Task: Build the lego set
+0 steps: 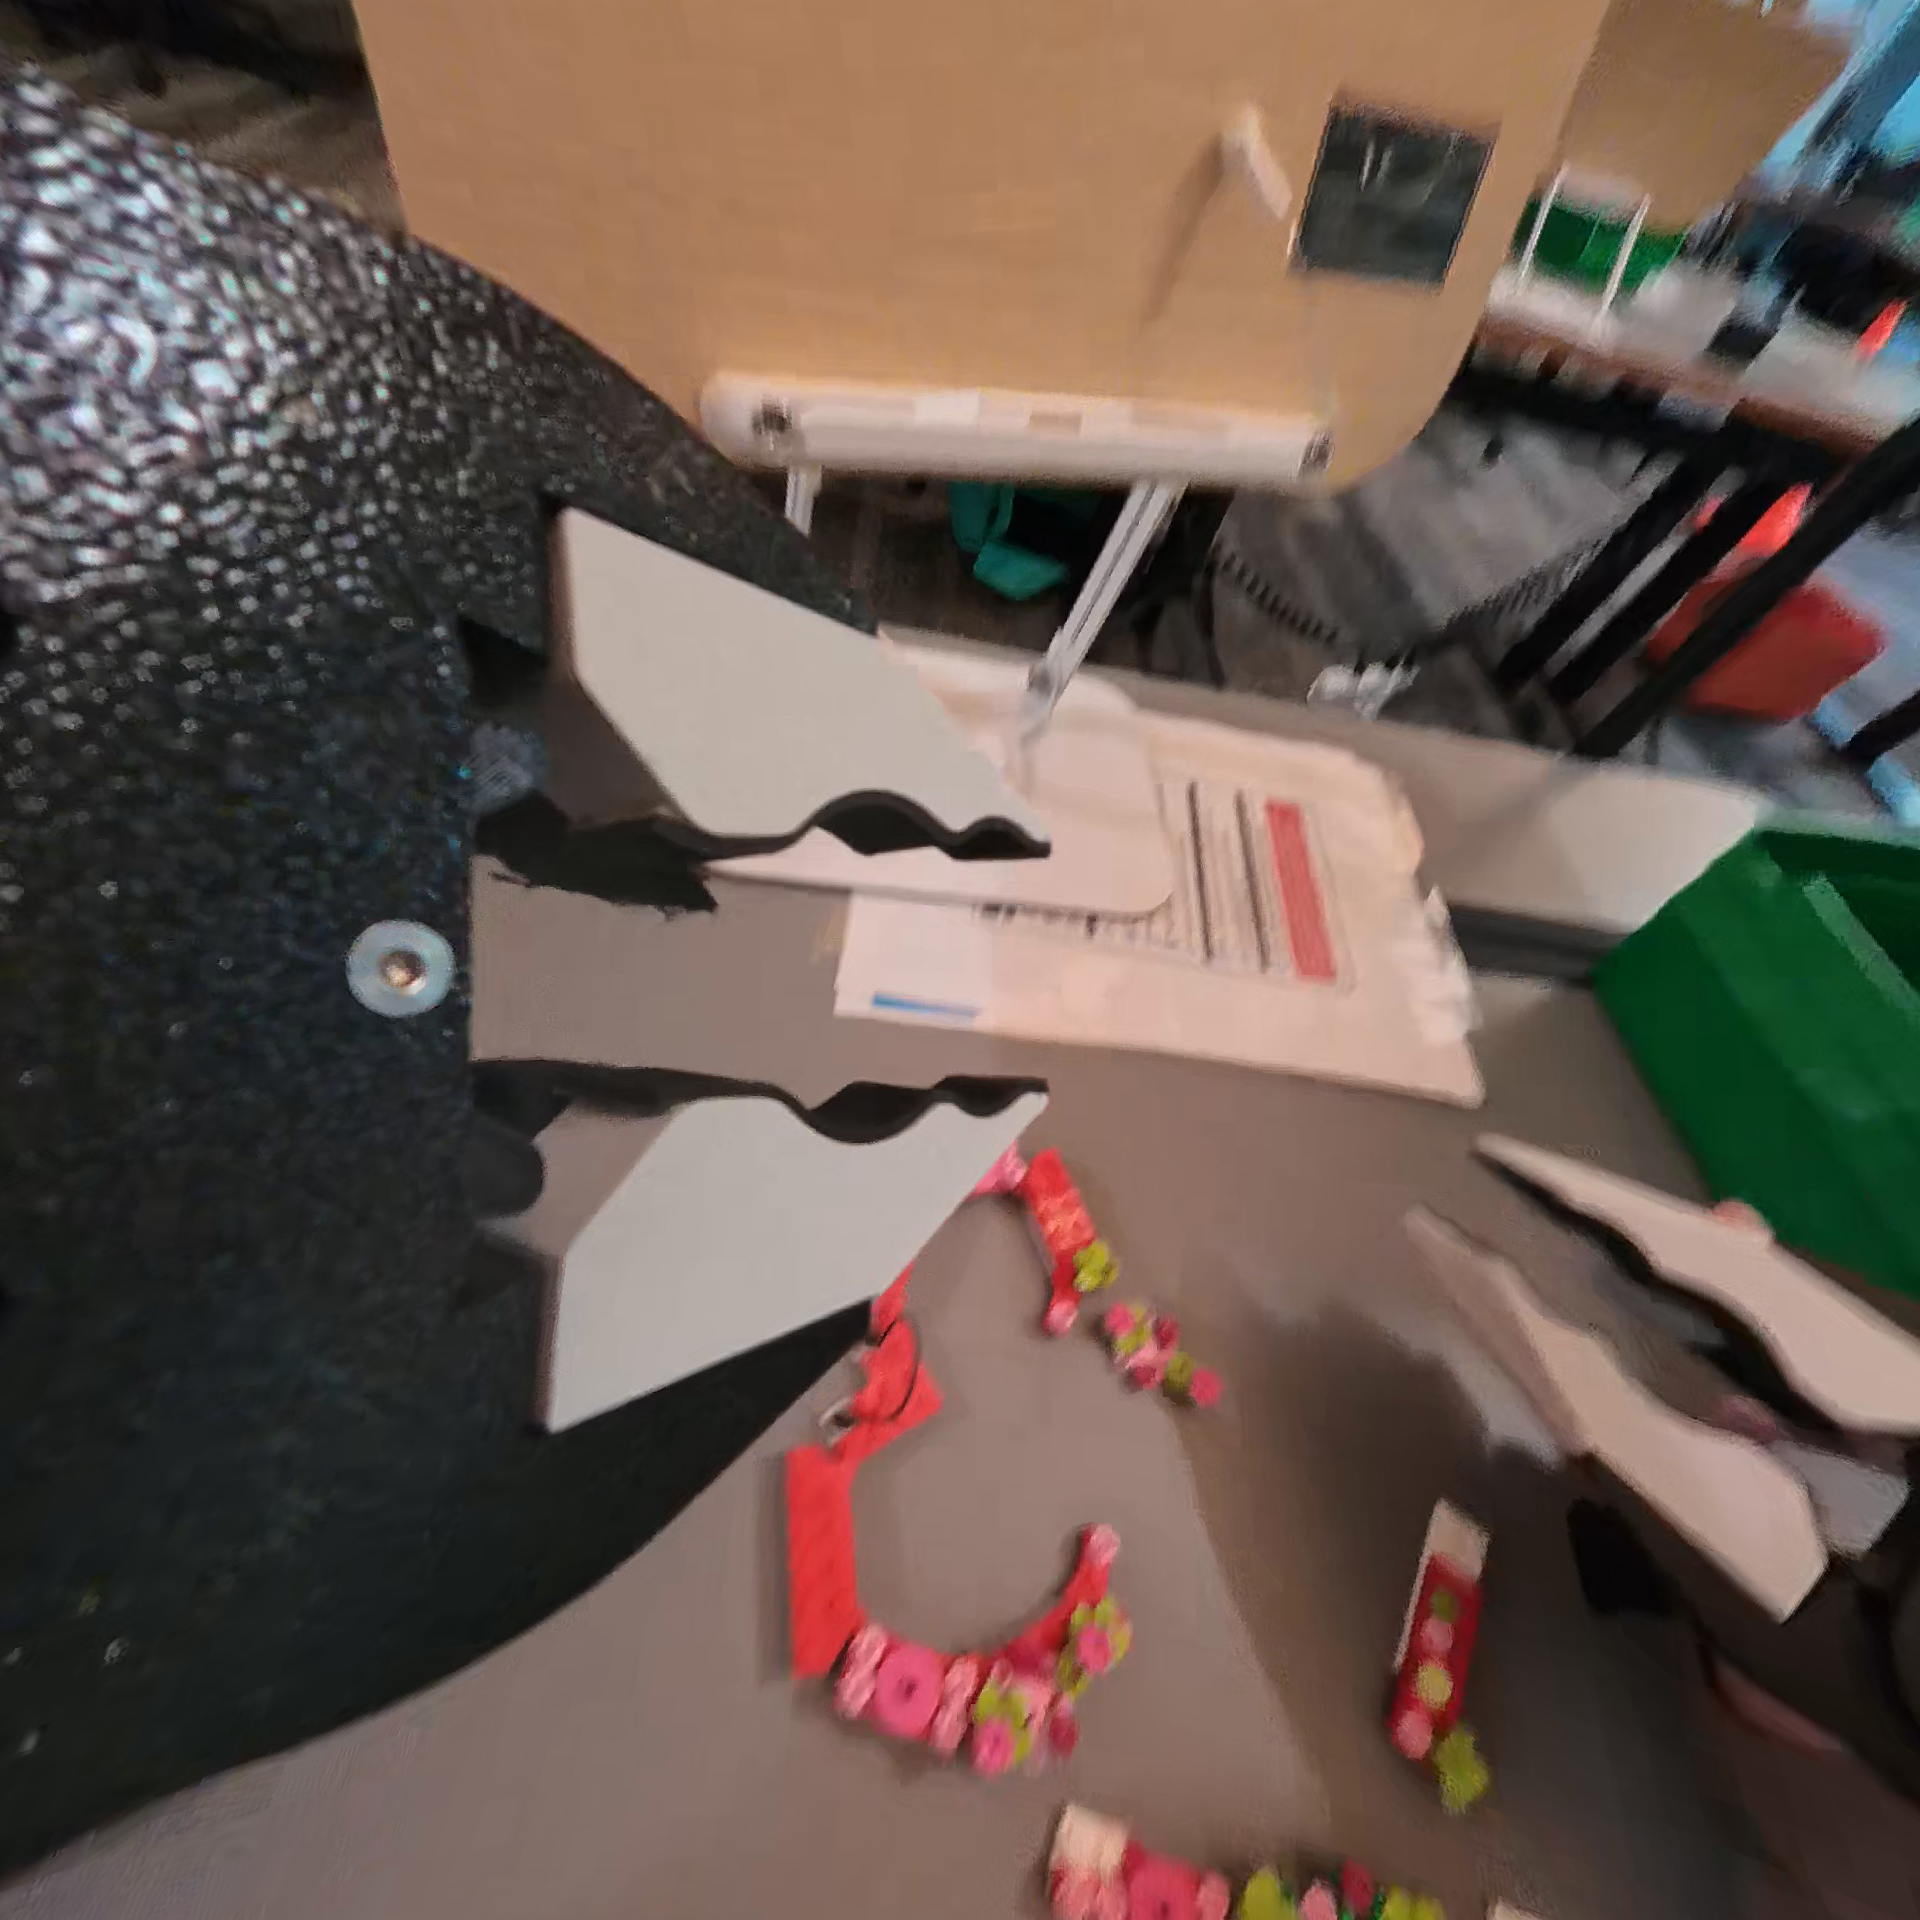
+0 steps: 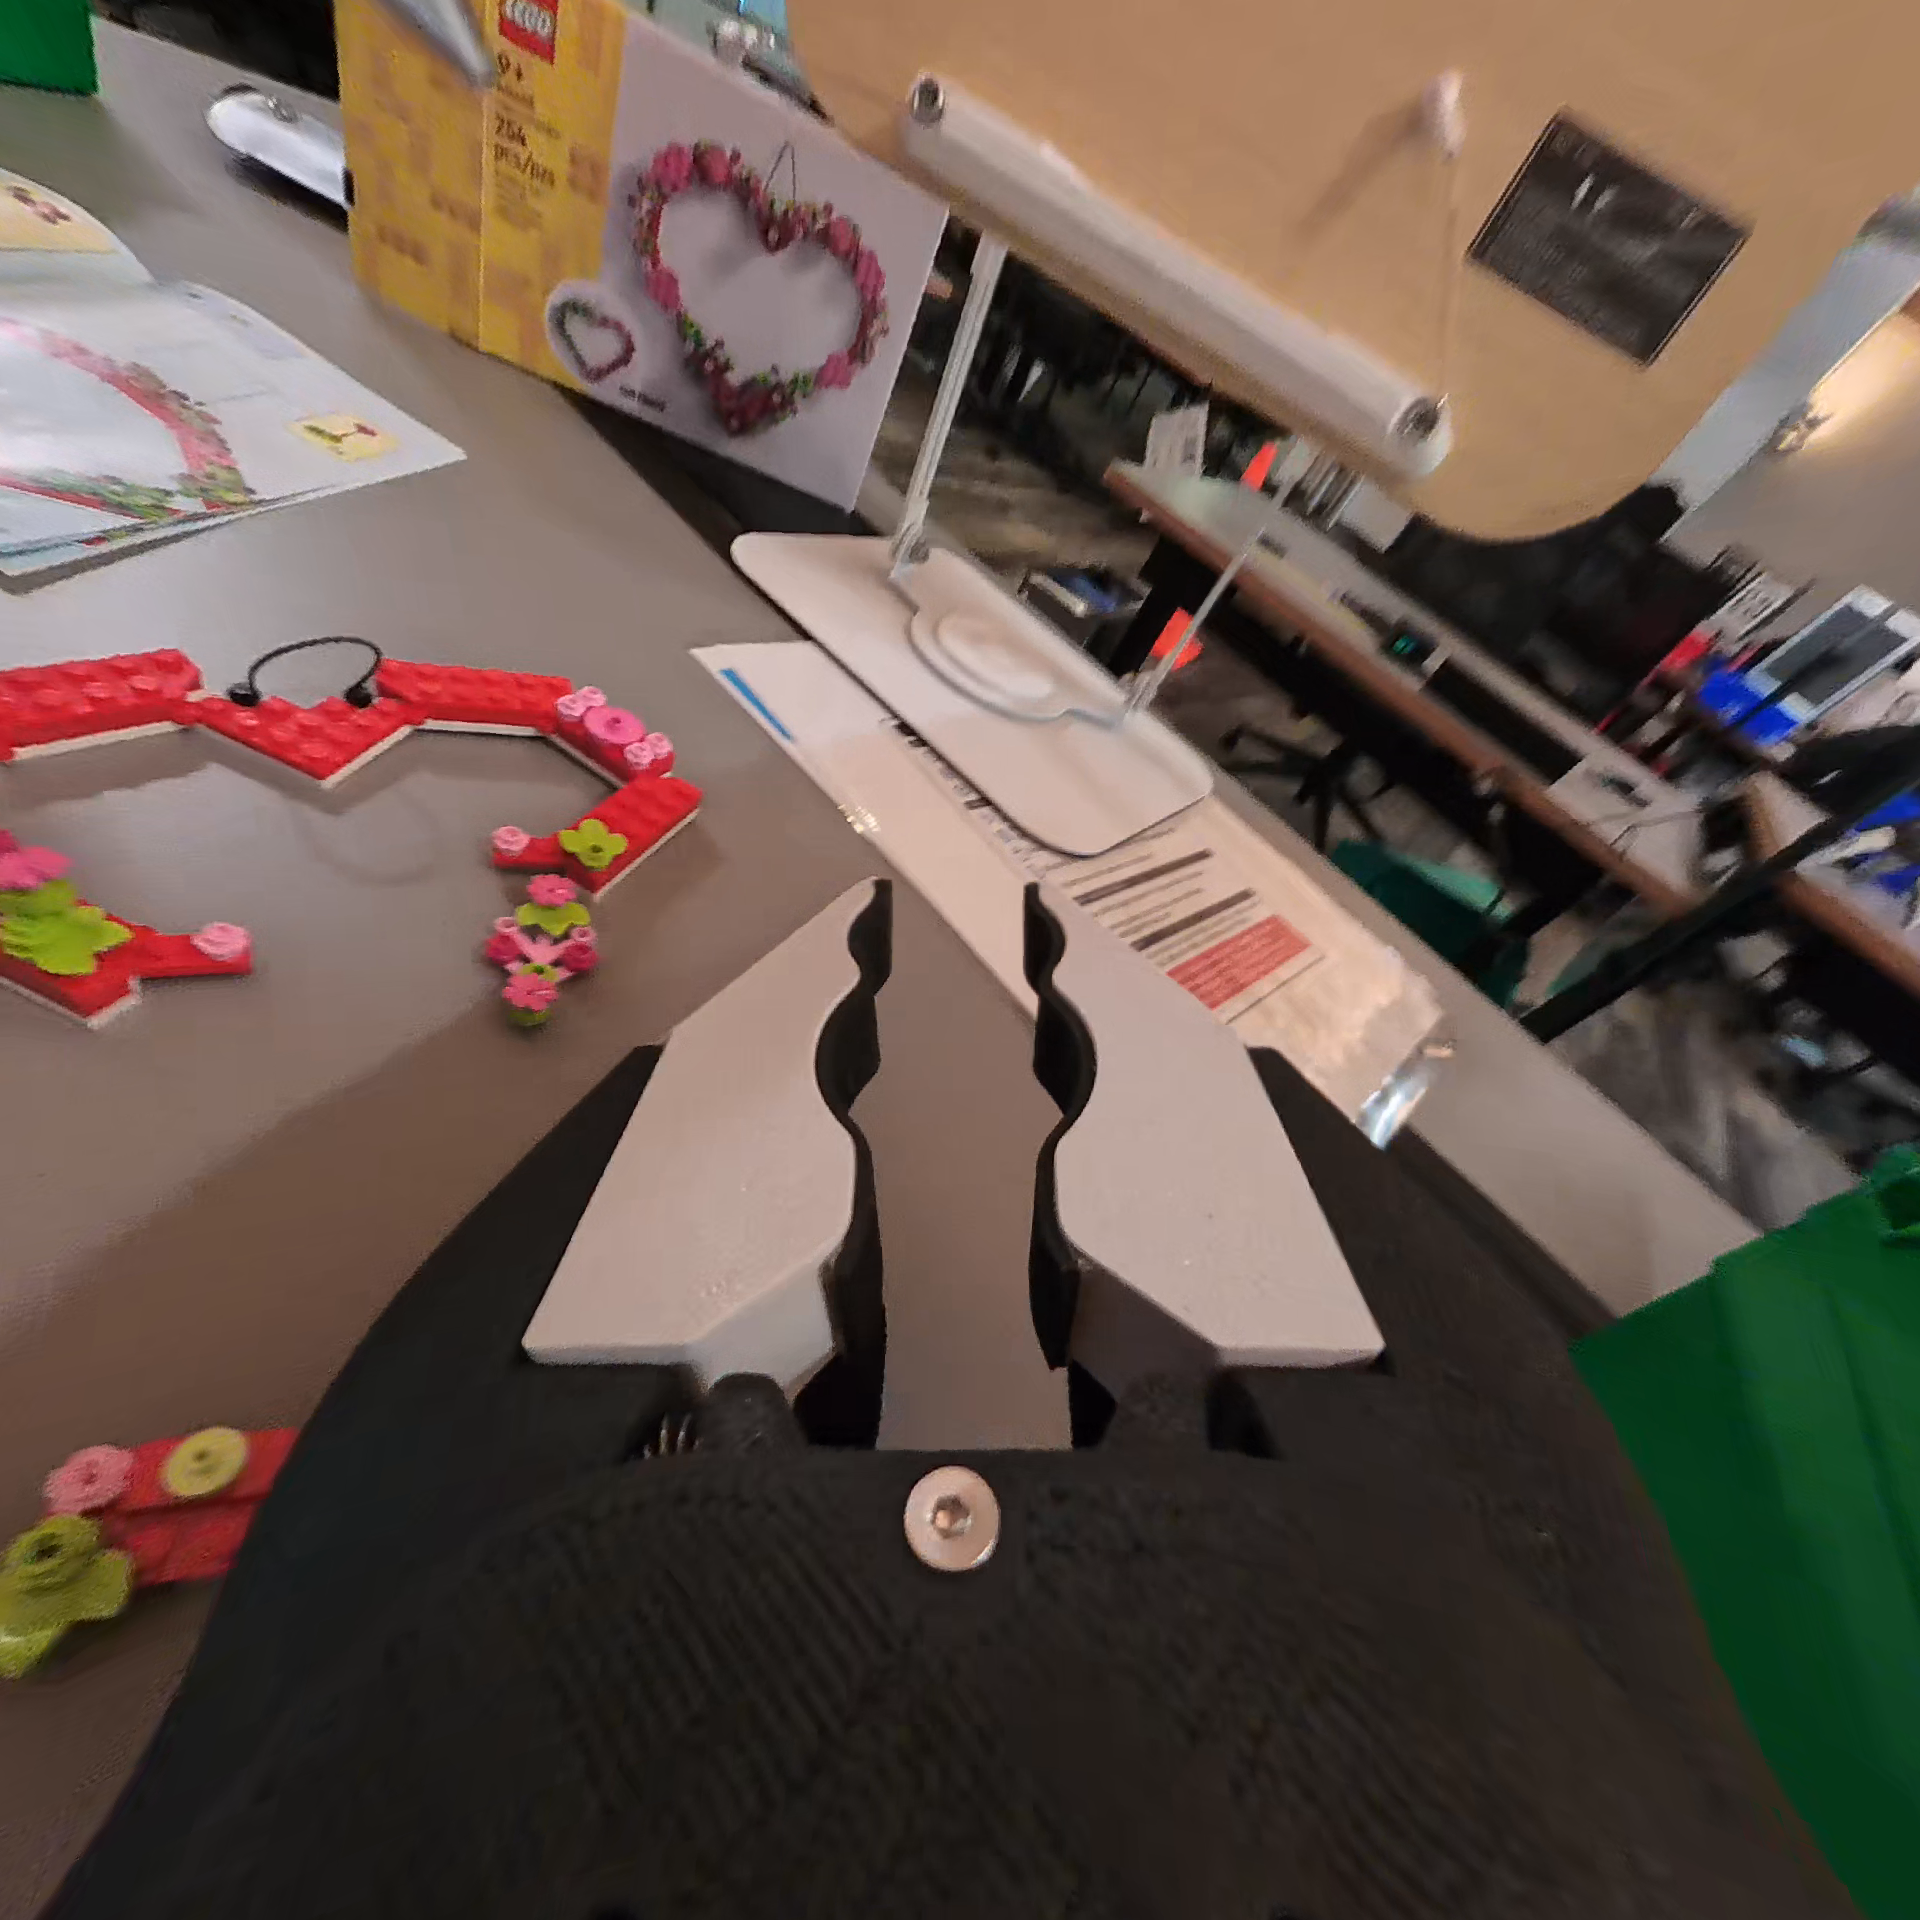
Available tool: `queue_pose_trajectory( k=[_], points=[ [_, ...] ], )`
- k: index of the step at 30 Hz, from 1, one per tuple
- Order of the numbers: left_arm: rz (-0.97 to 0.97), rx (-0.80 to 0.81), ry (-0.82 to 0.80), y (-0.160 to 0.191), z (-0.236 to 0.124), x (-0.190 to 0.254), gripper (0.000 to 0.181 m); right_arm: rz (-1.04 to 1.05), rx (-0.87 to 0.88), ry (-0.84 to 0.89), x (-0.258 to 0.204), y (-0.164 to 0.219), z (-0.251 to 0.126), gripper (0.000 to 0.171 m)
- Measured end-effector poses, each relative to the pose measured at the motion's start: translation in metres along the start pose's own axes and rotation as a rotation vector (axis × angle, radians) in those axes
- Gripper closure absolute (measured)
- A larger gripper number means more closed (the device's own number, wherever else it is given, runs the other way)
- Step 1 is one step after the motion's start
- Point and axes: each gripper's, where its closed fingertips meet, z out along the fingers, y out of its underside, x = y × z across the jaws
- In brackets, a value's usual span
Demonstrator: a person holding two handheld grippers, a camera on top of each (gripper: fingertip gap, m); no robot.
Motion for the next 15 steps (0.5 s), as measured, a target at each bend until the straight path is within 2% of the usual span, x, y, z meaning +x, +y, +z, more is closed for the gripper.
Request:
queue_pose_trajectory(
  k=[3,8,15],
  points=[
    [-0.099,0.078,-0.149,-0.016,-0.007,-0.017,0.141,-0.07,0.093,0.045,0.007,-0.009,-0.004,0.148],
    [-0.347,0.23,-0.37,-0.032,-0.047,-0.004,0.144,-0.157,0.153,0.048,0.0,-0.01,-0.006,0.149],
    [-0.532,0.385,-0.833,0.005,-0.14,0.041,0.151,-0.171,0.232,-0.015,-0.013,-0.019,-0.007,0.153]
  ],
)
